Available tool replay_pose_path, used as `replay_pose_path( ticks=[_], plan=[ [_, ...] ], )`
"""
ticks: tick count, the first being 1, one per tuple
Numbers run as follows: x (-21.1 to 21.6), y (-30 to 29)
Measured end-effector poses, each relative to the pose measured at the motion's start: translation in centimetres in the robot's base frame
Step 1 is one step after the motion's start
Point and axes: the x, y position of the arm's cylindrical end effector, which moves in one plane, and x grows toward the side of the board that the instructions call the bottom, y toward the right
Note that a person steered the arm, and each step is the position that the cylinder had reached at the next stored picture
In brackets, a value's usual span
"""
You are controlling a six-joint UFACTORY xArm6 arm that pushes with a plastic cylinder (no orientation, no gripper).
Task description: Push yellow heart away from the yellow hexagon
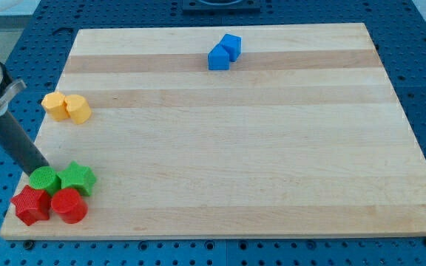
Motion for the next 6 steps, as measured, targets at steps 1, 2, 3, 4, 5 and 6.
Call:
replay_pose_path(
  ticks=[1, 2, 3, 4, 5, 6],
  plan=[
    [-0.7, 0.0],
    [-3.7, 0.1],
    [-8.2, 2.2],
    [-12.4, 3.0],
    [-16.3, 3.0],
    [-18.0, 2.4]
  ],
)
